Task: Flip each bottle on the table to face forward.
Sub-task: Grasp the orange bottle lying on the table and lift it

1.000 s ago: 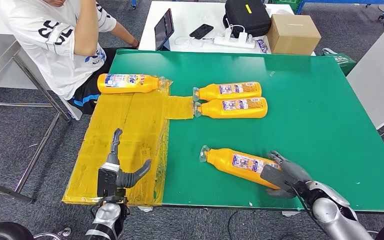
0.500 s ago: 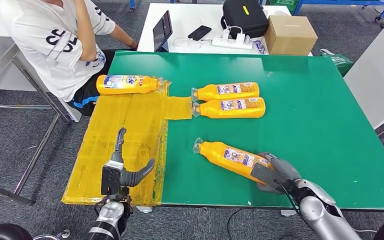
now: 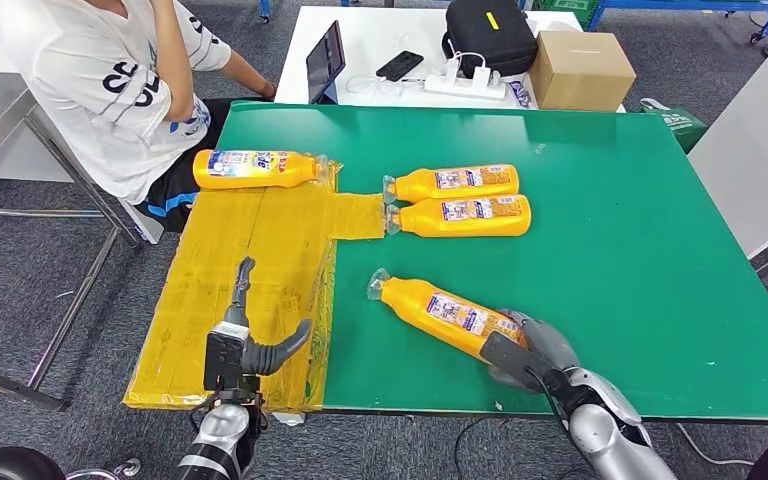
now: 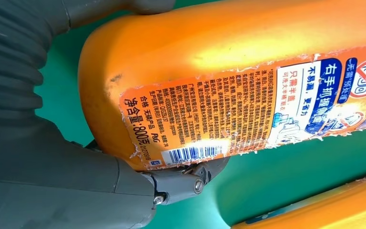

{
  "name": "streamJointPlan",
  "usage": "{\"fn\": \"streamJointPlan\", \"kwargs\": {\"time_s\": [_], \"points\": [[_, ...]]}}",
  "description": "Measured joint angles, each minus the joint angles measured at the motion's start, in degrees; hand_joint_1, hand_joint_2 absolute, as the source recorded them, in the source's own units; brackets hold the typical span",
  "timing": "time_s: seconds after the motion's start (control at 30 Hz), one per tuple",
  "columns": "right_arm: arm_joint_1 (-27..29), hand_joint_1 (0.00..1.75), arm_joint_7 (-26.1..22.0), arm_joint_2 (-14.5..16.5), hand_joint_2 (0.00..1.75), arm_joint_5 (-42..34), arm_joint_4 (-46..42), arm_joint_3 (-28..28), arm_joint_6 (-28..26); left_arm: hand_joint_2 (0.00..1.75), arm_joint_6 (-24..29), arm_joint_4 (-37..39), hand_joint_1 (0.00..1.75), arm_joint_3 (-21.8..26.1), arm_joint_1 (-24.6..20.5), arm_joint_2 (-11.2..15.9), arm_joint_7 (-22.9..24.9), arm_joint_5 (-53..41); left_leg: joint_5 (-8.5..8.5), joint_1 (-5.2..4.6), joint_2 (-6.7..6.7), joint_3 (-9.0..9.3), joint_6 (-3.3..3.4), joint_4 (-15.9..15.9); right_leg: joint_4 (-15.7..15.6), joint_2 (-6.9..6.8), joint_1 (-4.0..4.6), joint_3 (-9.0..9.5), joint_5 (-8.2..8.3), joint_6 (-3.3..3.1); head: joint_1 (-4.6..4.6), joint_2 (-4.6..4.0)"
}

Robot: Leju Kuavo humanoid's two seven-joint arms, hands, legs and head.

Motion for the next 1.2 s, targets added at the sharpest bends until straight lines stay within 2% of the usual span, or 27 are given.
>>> {"fn": "streamJointPlan", "kwargs": {"time_s": [0.13,0.23,0.3,0.47,0.57,0.73,0.93,1.13,1.2], "points": [[0.2,1.75,-0.4,0.7,1.75,0.1,0.0,-0.4,-0.4,1.75,0.0,0.0,0.0,0.0,0.0,0.0,0.0,0.0,0.0,0.0,-0.01,0.0,0.0,0.0,0.0,0.0,-0.01,0.01,0.0,0.0,0.0,0.0],[1.1,1.75,-3.3,2.2,1.75,0.7,-0.3,-1.3,-4.3,1.75,-0.3,0.0,0.0,0.0,0.2,0.0,0.3,0.1,0.01,0.0,-0.02,-0.06,0.0,0.0,0.0,-0.01,0.0,0.01,0.0,0.0,-0.01,0.0],[2.2,1.74,-6.9,4.6,1.75,1.5,-1.6,-2.7,-10.1,1.75,-0.9,-0.2,0.0,0.0,0.6,-0.2,0.6,0.4,0.03,0.0,-0.03,-0.16,-0.01,0.0,0.1,-0.02,0.0,-0.07,0.0,0.0,-0.01,0.0],[3.9,1.75,-18.7,13.1,1.75,1.7,-10.1,-6.7,-30.9,1.75,-3.5,-2.2,0.0,-0.1,1.9,-1.2,2.0,3.8,0.05,0.02,-0.05,-0.26,-0.04,0.0,0.1,-0.04,0.01,-0.25,-0.05,0.03,-0.02,0.0],[4.6,1.75,-22.8,17.1,1.75,1.1,-15.4,-8.2,-37.7,1.75,-4.7,-3.8,0.0,-0.7,2.4,-1.8,2.8,6.1,0.05,0.03,-0.11,-0.3,-0.05,0.0,0.1,-0.07,0.01,-0.24,-0.09,0.04,-0.01,0.0],[5.7,1.75,-24.0,20.1,1.75,0.9,-19.3,-9.7,-39.2,1.75,-5.1,-5.5,0.0,-1.5,2.8,-2.1,3.5,7.3,0.04,-0.02,-0.12,-0.35,-0.03,0.0,0.1,-0.07,-0.05,-0.24,-0.09,0.05,0.01,0.0],[7.2,1.75,-31.8,24.7,1.75,1.1,-22.6,-13.1,-42.2,1.75,-10.9,-8.2,0.0,-3.0,3.0,-2.1,7.3,13.7,0.05,-0.02,-0.12,-0.34,-0.03,0.0,0.1,-0.07,-0.04,-0.25,-0.08,0.05,-0.01,0.0],[7.8,1.75,-32.5,26.6,1.75,-2.2,-23.0,-15.1,-42.3,1.75,-15.3,-12.2,0.0,-5.3,3.7,-1.8,10.7,18.7,0.04,0.0,-0.11,-0.35,-0.04,0.0,0.1,-0.07,-0.03,-0.25,-0.09,0.05,-0.01,0.0],[7.9,1.75,-32.6,26.7,1.75,-3.3,-22.6,-15.2,-41.8,1.75,-18.9,-13.4,0.0,-5.8,4.1,-1.6,12.4,22.6,0.04,-0.01,-0.11,-0.35,-0.04,0.0,0.1,-0.07,-0.03,-0.25,-0.09,0.05,0.0,0.0]]}}
